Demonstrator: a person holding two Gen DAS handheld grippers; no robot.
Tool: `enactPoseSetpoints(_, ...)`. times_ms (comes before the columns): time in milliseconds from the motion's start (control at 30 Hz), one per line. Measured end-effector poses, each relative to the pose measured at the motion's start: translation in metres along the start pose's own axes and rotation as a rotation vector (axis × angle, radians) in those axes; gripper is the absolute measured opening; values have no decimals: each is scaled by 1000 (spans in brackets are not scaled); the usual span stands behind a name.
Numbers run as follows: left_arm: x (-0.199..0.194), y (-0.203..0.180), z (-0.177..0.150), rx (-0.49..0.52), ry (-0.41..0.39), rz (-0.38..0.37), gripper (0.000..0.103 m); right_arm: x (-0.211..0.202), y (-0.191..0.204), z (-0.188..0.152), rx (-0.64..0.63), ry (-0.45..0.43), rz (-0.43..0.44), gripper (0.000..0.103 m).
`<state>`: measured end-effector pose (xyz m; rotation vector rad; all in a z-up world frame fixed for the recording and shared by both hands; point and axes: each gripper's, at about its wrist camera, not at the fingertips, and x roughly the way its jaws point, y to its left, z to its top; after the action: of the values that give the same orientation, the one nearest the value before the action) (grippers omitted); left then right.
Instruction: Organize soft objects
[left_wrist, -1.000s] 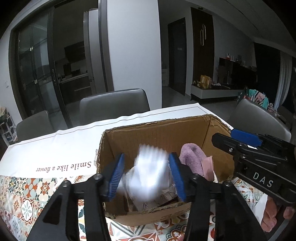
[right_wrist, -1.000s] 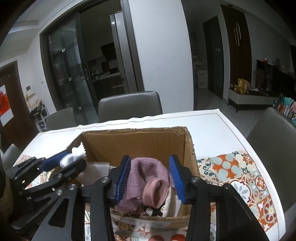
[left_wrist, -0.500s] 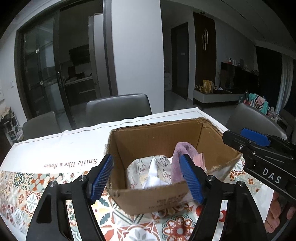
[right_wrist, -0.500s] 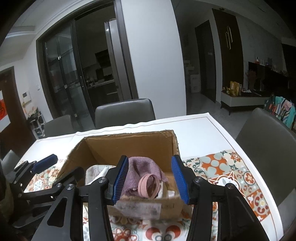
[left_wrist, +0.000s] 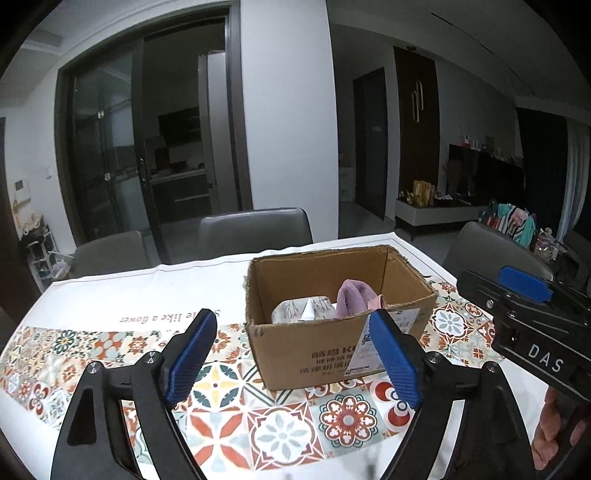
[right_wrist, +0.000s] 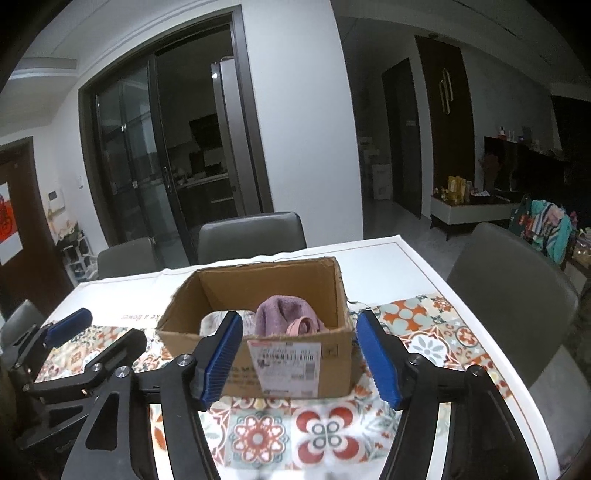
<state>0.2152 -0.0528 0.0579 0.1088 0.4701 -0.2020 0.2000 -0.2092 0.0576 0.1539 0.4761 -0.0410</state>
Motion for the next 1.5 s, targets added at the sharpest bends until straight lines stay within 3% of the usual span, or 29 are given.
enactPoseSetpoints(700, -102, -8, -36, -14, -99, 103, 98, -101, 9, -41, -48, -55, -67, 73)
enactPoseSetpoints(1500, -145, -5, -62, -32, -104, 107, 103, -145, 15, -65, -60, -87, -77, 73)
